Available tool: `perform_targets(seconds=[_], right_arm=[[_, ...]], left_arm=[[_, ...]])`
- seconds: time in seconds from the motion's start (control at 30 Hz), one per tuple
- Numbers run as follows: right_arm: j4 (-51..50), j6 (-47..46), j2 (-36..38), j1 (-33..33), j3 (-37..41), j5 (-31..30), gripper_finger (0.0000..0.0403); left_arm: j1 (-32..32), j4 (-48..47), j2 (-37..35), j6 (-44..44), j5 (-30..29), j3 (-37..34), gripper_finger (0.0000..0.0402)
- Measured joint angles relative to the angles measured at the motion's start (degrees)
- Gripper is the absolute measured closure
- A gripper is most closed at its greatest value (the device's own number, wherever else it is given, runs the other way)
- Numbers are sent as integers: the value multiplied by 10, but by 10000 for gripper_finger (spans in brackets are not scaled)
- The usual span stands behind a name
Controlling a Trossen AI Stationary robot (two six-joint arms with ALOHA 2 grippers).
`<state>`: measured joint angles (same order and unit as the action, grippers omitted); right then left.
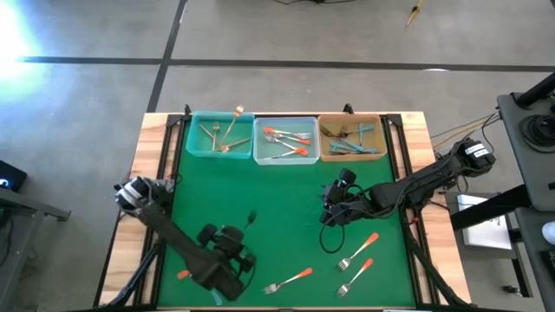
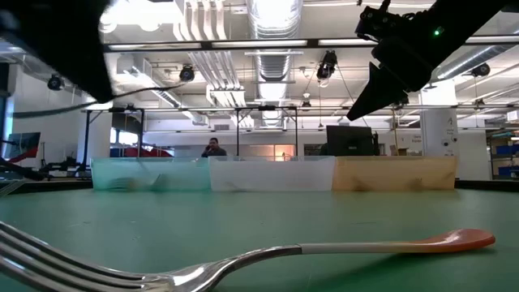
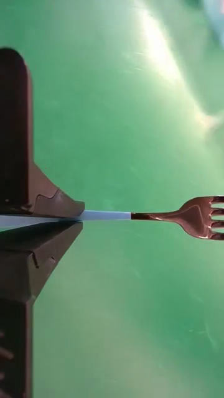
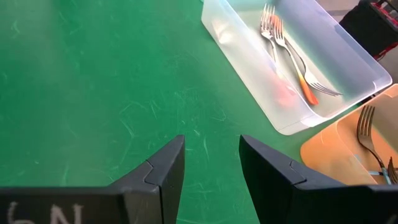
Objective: Sort silverware by color (type)
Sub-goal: Put the blue fork into the orange bin
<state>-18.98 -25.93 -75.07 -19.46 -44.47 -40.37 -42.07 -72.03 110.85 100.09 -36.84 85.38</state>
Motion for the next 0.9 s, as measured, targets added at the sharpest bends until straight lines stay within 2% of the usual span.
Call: perform_targets(seconds=[0.13, 0.33, 0.53, 0.63, 0.8, 0.9], right_arm=[[0, 0, 0, 0, 0, 0, 259], [0, 0, 0, 0, 0, 0, 259], [0, 0, 0, 0, 0, 0, 259], [0, 0, 0, 0, 0, 0, 259], [0, 0, 0, 0, 0, 0, 259], [0, 0, 0, 0, 0, 0, 259]], left_arm=[[47, 45, -5, -122, -29, 0, 401], [121, 139, -21, -313, -33, 0, 401], [176, 211, -22, -443, -34, 0, 401], [193, 224, -22, -476, -34, 0, 401], [209, 214, -23, -515, -83, 0, 401], [230, 215, -29, -544, -91, -1, 401]])
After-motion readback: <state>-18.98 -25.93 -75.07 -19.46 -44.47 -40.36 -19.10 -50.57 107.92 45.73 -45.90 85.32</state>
